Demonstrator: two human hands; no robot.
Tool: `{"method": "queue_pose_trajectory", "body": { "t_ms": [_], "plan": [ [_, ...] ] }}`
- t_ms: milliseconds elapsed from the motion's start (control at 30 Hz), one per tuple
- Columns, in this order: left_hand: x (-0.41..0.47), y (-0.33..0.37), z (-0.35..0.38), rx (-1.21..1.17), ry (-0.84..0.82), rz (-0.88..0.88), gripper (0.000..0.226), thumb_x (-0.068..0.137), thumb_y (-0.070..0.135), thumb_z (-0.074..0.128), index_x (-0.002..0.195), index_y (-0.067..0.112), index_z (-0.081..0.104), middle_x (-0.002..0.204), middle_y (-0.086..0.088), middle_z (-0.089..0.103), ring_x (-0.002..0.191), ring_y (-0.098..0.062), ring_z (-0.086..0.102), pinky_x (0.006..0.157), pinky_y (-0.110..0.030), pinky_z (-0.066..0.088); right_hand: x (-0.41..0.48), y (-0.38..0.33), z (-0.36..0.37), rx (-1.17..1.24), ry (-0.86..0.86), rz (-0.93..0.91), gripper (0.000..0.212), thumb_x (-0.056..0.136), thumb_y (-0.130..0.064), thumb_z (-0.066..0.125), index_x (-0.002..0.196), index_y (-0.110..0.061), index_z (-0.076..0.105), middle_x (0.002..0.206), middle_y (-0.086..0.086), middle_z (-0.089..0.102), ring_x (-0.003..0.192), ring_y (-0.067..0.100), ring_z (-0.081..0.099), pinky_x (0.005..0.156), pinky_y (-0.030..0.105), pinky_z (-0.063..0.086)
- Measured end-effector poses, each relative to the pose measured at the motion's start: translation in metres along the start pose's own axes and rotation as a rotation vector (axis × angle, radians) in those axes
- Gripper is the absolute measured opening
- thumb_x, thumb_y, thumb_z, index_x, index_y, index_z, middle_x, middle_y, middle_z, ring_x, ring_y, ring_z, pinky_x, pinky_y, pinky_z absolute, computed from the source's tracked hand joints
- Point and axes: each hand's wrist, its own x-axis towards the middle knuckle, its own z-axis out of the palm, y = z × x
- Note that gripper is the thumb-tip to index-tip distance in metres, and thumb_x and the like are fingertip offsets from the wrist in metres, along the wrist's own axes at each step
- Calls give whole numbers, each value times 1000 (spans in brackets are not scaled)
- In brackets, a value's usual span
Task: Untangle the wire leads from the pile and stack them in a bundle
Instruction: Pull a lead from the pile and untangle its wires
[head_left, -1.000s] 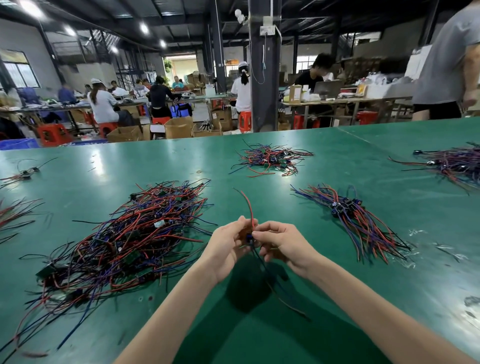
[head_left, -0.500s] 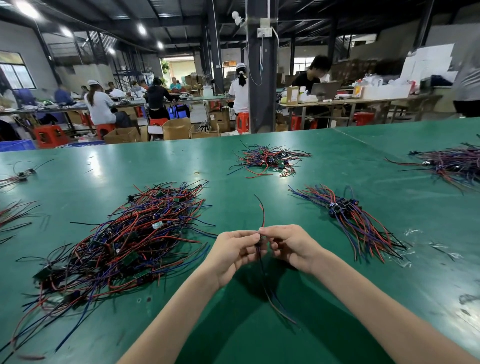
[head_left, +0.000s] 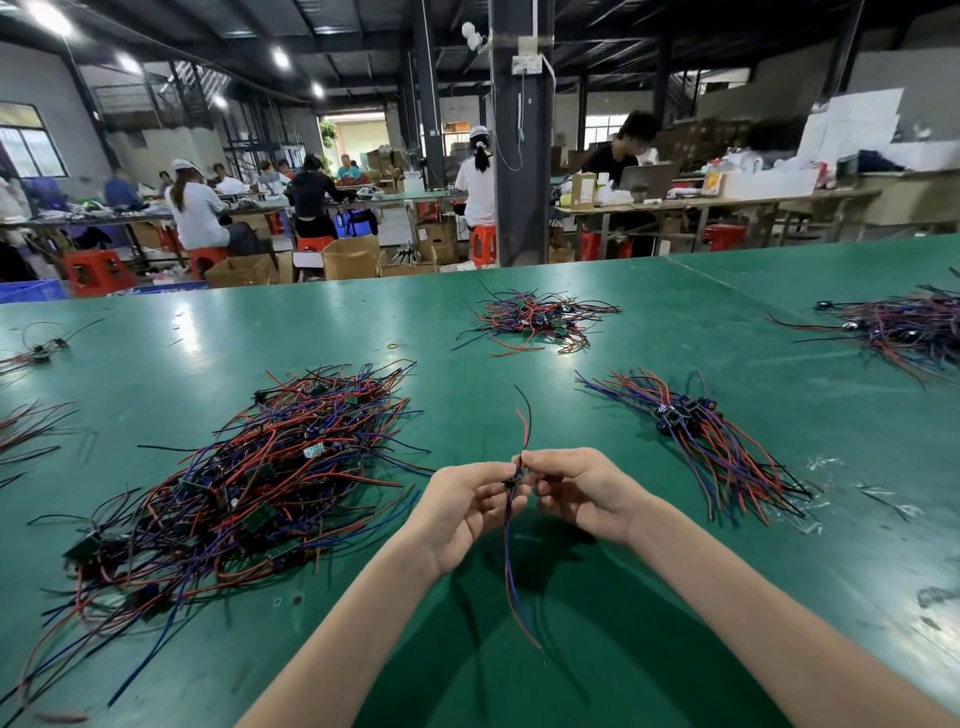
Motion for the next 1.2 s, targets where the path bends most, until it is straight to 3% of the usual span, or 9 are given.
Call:
{"method": "queue_pose_trajectory", "body": {
  "t_ms": [400,633,800,900,967,1100,1200],
  "plan": [
    [-4,-4,4,21,-13,-14,14,89,-2,52,83,-9,62,68,-15,70,53,-14,65,51,-20,54,1,1,-1,-105,51,-107,12,87,-4,62,76,-7,68,55,-2,57,43,5,47,43,16,42],
    [-5,-8,4,104,-16,-14,15,88,-5,53,79,-6,65,65,-13,69,50,-16,64,51,-22,55,-3,0,1,-576,46,-308,15,90,-6,61,76,-10,59,61,1,57,46,3,51,49,17,43],
    [-5,-9,5,156,-13,71,15,88,-7,54,77,-6,65,67,-13,66,55,-16,62,51,-21,53,-4,0,0,-767,92,-471,11,88,-7,64,79,-9,59,69,7,59,60,15,49,61,27,43],
    [-5,-10,5,177,-10,90,14,88,-8,52,80,-7,63,67,-14,63,55,-16,61,53,-23,55,-3,4,2,-882,118,-565,10,88,-8,65,80,-11,59,66,-2,56,58,8,46,62,19,42],
    [-4,-10,4,179,-12,99,12,88,-8,53,81,-7,63,65,-13,66,54,-16,64,53,-24,55,-2,2,3,-815,115,-501,8,88,-8,64,81,-10,61,69,2,59,60,11,50,64,24,44],
    [-4,-8,5,173,-42,118,7,87,-6,56,83,-5,62,67,-12,69,53,-15,64,51,-23,54,-3,-4,0,-326,2,-217,12,89,-4,59,78,-5,62,61,4,62,51,10,57,58,26,48],
    [-4,-8,6,176,-51,129,6,86,-5,58,83,-5,63,70,-12,70,54,-16,64,52,-23,54,-5,-7,-3,-236,-54,-167,14,89,-2,58,76,-3,63,58,3,63,49,10,57,56,24,50]
  ]
}}
